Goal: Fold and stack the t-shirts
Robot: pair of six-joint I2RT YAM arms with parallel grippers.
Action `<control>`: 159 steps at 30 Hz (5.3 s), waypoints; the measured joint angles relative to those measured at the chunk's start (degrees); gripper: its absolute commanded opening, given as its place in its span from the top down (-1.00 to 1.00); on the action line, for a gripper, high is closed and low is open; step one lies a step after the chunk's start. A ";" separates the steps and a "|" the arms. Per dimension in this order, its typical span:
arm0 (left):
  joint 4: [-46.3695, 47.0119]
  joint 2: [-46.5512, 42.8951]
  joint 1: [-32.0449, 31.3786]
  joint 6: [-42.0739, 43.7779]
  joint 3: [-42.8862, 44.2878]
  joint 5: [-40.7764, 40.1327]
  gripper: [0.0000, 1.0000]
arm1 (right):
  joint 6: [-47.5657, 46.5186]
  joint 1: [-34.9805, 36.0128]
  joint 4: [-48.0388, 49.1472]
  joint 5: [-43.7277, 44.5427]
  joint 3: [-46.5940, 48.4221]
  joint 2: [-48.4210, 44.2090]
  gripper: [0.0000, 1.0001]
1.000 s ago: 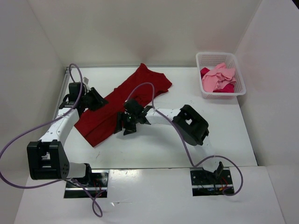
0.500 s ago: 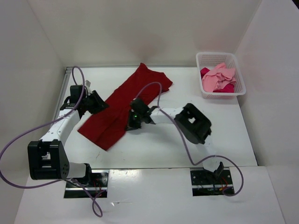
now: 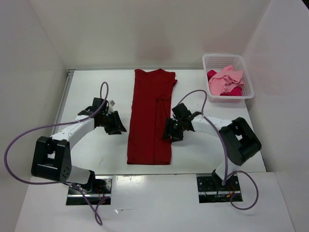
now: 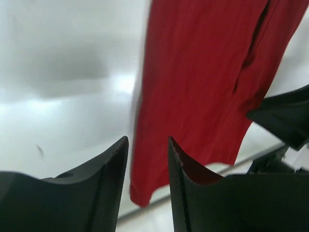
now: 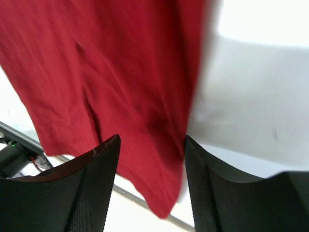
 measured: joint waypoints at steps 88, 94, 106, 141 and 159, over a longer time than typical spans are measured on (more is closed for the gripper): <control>14.08 28.09 -0.81 -11.06 30.86 2.32 0.27 | -9.01 -17.77 -9.73 0.92 35.50 18.12 0.52; 19.67 14.23 -7.85 -12.72 17.25 1.46 0.33 | -8.31 -11.74 -8.59 2.25 32.63 11.98 1.00; 23.54 19.82 -11.91 -15.43 2.58 -0.09 0.26 | -8.22 0.50 -7.43 3.43 41.07 28.11 1.00; 16.61 9.22 -6.56 -14.62 -3.54 -5.62 -0.06 | -0.70 -2.73 0.17 10.64 8.44 -0.90 -0.09; 20.65 16.63 -5.46 -12.26 0.26 -3.48 0.57 | 5.33 -6.93 7.39 4.07 -0.46 2.08 0.78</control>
